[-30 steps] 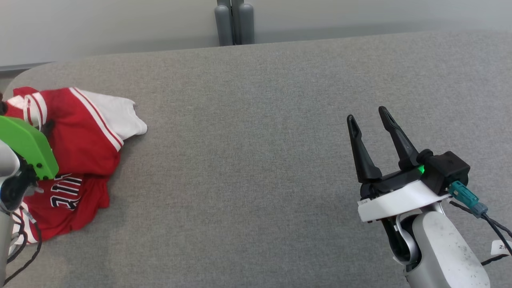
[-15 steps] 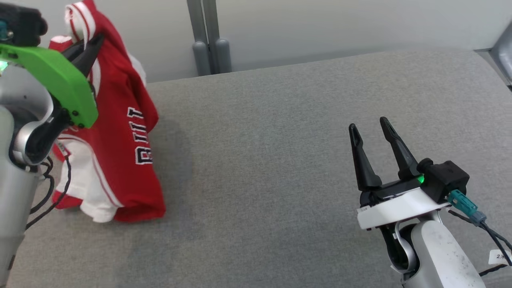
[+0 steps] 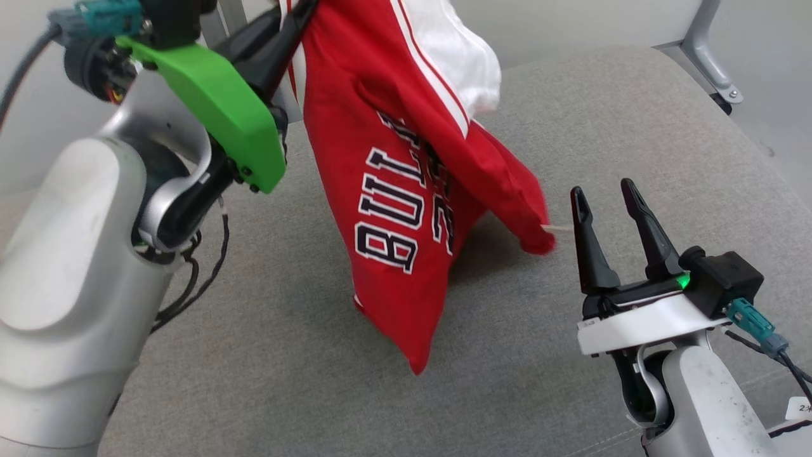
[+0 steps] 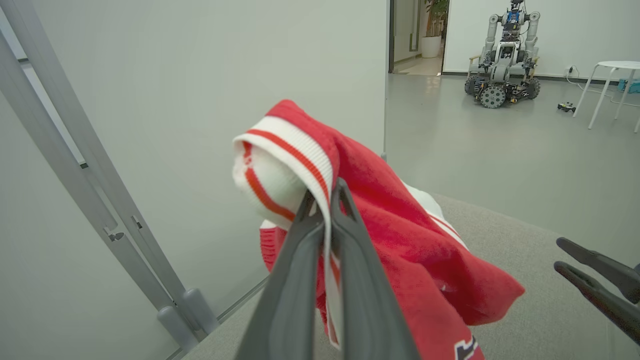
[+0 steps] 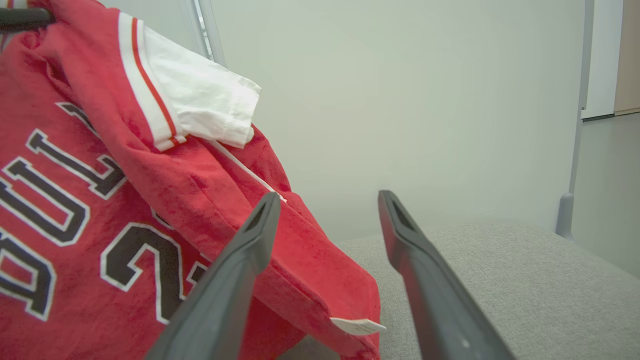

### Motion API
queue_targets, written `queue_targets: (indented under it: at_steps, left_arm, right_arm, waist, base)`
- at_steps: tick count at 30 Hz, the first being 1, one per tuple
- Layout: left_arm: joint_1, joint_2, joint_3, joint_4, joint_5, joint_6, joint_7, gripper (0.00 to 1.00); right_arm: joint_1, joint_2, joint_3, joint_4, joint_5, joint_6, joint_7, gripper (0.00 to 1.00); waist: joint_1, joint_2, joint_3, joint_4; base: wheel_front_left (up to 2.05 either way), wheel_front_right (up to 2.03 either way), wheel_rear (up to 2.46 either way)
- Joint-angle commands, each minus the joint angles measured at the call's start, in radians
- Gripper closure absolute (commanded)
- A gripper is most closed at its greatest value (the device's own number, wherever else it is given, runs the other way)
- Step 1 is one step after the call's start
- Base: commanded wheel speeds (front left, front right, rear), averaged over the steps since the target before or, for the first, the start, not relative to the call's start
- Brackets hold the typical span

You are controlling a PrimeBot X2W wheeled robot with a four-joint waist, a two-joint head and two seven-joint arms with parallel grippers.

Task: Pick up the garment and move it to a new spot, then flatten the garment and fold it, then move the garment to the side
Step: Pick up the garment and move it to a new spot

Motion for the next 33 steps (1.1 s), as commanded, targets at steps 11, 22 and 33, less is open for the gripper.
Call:
queue_targets:
  at_steps: [11,22,33]
  left_arm:
    - [0.267,-0.001,-0.044,0.320,0.029,-0.007,-0.225,0.69]
    - [0.333,-0.038,-0.075,0.511,0.075,-0.014,-0.496,0.00]
    - [0.495,0.052,0.052,0.250,0.084,0.170,-0.632,0.00]
  right_arm:
    - [-0.027,-0.005,0.024,0.009,0.005,0.000,-0.003,0.00]
    - [-0.002,-0.030,0.024,0.026,0.006,0.000,-0.003,0.00]
    - [0.030,-0.043,0.016,0.013,0.009,0.000,-0.003,0.00]
  waist:
    - [0.0000,-0.0001,0.070,0.014]
    - [0.0000,-0.0001,0.047,0.089]
    - [0.0000,-0.0001,-0.005,0.129]
  base:
    - [0.00,0.00,0.00]
    - [0.00,0.00,0.00]
    - [0.00,0.00,0.00]
